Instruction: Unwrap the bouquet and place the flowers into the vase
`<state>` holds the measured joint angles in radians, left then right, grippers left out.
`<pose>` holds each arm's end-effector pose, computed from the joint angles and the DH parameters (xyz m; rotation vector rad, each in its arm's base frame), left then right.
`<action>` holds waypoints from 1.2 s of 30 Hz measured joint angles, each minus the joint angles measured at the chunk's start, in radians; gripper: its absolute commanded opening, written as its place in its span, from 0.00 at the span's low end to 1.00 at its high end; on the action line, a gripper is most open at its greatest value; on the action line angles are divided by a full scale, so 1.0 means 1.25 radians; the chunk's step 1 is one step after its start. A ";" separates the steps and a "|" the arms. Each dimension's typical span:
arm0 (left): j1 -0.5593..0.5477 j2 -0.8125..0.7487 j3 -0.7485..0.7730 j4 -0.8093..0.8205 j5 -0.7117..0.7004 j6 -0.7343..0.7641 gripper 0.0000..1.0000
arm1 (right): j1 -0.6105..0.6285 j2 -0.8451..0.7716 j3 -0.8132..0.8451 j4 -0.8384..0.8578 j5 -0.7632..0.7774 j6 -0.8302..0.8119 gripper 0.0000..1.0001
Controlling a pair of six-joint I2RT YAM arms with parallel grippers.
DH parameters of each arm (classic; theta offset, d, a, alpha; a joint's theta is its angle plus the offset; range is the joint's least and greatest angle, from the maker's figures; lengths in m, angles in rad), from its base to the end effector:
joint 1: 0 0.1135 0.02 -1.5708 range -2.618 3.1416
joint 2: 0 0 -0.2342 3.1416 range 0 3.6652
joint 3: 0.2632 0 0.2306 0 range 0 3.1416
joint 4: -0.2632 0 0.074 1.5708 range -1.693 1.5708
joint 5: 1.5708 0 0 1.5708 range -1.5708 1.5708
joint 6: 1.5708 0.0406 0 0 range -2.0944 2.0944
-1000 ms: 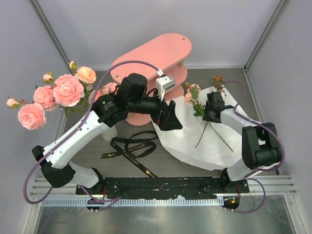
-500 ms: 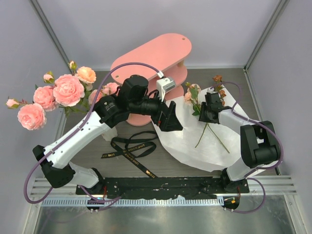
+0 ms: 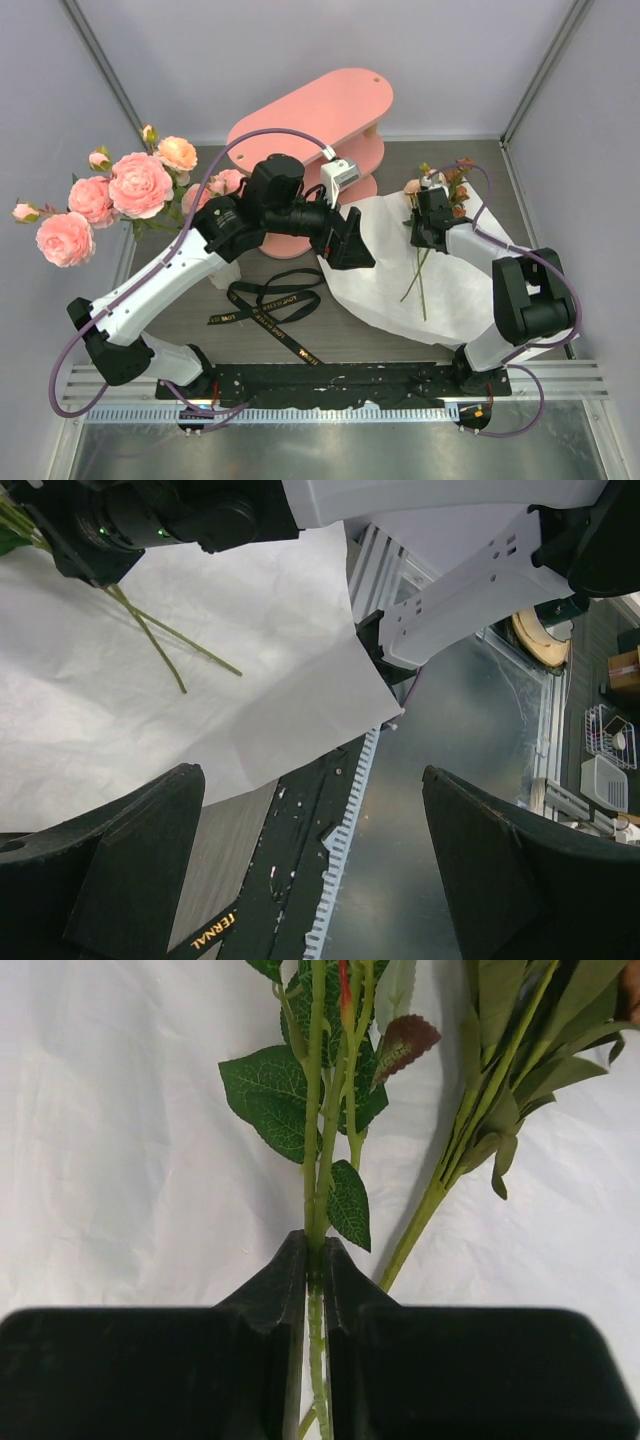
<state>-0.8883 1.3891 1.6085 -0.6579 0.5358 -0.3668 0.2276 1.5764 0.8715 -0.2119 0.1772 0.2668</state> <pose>0.1609 -0.2308 0.4046 0.9269 2.0027 -1.2943 0.2930 0.0605 0.1587 0.1226 2.4644 -0.0078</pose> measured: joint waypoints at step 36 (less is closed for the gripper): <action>0.000 0.086 0.014 0.285 -0.080 -0.242 0.51 | 0.010 -0.747 -0.145 0.271 -0.456 0.111 0.01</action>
<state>-0.8886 1.4967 1.6260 -0.3012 0.4362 -0.6689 0.2405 0.6426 0.6899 0.1272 -0.3923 0.4053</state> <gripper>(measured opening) 0.650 0.133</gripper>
